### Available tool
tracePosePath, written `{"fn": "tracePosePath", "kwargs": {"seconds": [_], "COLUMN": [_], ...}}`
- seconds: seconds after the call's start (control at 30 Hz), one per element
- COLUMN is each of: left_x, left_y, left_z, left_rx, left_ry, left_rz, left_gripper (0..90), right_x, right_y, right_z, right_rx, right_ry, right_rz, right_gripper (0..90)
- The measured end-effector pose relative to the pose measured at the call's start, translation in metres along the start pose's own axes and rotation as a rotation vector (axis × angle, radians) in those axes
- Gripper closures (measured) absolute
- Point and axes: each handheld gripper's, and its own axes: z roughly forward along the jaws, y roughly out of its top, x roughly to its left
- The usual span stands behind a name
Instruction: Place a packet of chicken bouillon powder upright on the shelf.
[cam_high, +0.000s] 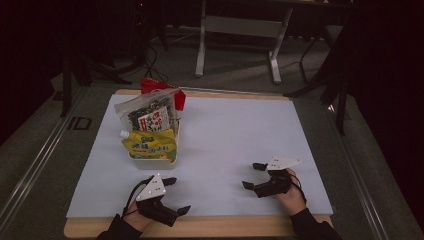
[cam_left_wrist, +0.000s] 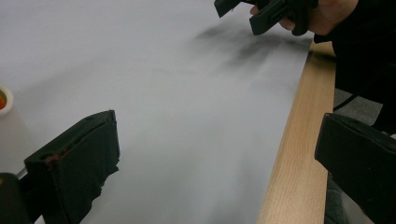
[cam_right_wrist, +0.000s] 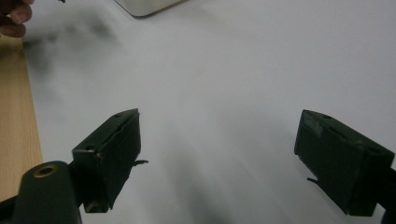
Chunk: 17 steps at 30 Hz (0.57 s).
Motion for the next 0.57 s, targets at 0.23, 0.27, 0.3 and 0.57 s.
{"fn": "tracePosePath", "kwargs": {"seconds": [0.23,0.27,0.3,0.57], "left_x": [-0.0006,-0.0006,-0.0003,0.0009], "left_y": [-0.0001,-0.0003,-0.0005,-0.0009], "left_z": [0.0014,0.0016,0.0014,0.0003], "left_rx": [0.006,0.006,0.006,0.002], "left_ry": [0.005,0.006,0.006,0.012], "left_rz": [0.008,0.005,0.006,0.004], "left_gripper": [1.0,1.0,1.0,1.0], "right_x": [-0.0011,-0.0011,-0.0013,-0.0041], "right_y": [-0.0027,-0.0027,-0.0028,-0.0042], "right_z": [0.0018,0.0018,0.0019,0.0009], "right_rx": [0.004,0.004,0.0,-0.015], "right_ry": [-0.003,-0.003,-0.011,-0.02], "right_rz": [-0.015,-0.015,-0.017,-0.011], "right_gripper": [13.9,13.9,13.8,13.7]}}
